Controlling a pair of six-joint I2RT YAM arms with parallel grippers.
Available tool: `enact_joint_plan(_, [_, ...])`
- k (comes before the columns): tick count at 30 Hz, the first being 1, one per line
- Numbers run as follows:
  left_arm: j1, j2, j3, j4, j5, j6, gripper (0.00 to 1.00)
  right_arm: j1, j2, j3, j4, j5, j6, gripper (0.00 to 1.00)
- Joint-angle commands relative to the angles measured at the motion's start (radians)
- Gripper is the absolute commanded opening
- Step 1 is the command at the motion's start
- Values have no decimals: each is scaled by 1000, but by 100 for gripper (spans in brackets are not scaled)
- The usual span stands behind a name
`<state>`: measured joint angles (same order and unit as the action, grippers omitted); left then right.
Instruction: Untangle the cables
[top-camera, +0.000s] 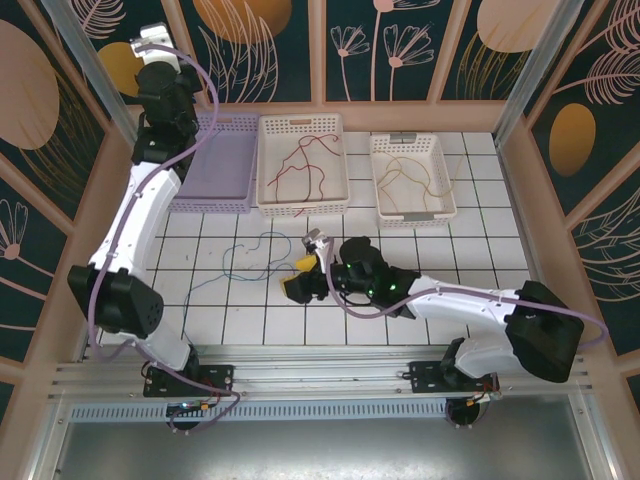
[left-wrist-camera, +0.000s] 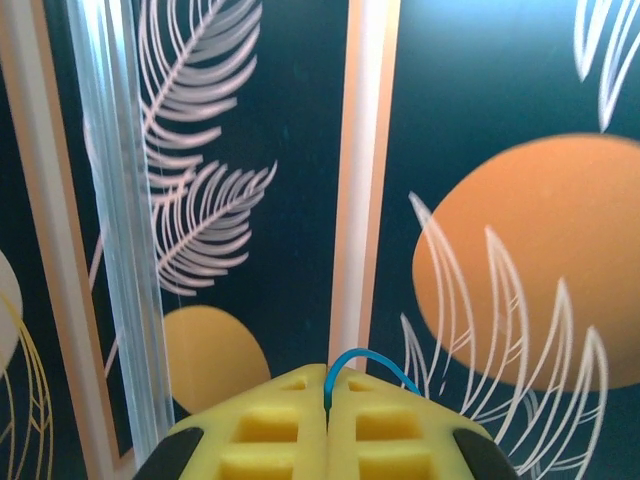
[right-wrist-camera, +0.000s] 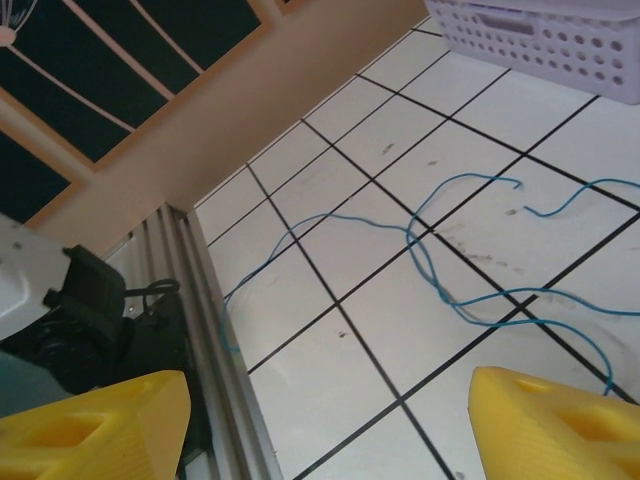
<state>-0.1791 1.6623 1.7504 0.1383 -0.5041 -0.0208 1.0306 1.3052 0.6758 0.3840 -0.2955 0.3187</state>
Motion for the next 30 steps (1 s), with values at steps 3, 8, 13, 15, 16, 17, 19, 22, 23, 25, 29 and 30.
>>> enact_joint_plan(3, [45, 76, -60, 59, 22, -82, 0, 15, -64, -32, -5, -31, -18, 75])
enact_joint_plan(8, [66, 156, -104, 53, 26, -134, 0, 23, -122, -62, -8, -24, -20, 75])
enact_joint_plan(13, [72, 221, -127, 25, 42, -196, 0, 23, -176, -82, -34, -9, -30, 75])
enact_joint_plan(15, [71, 243, -130, 10, 54, -223, 0, 24, -188, -88, -44, -2, -32, 75])
enact_joint_plan(16, [72, 254, -130, 3, 57, -234, 0, 24, -193, -92, -48, 2, -31, 75])
enact_joint_plan(17, [72, 267, -130, -6, 68, -247, 0, 24, -199, -96, -48, 4, -30, 75])
enact_joint_plan(19, [72, 290, -129, -23, 88, -267, 0, 24, -209, -102, -53, 10, -29, 76])
enact_joint_plan(22, [72, 319, -128, -43, 92, -298, 0, 23, -227, -108, -60, 20, -29, 75])
enact_joint_plan(23, [72, 325, -130, -45, 94, -306, 0, 24, -233, -111, -60, 23, -29, 75])
enact_joint_plan(25, [73, 340, -127, -53, 104, -319, 0, 24, -243, -113, -68, 28, -29, 75])
enact_joint_plan(29, [72, 359, -119, -68, 124, -340, 0, 24, -267, -126, -73, 34, -25, 76])
enact_joint_plan(30, [73, 364, -119, -72, 130, -343, 0, 22, -271, -133, -68, 38, -23, 76])
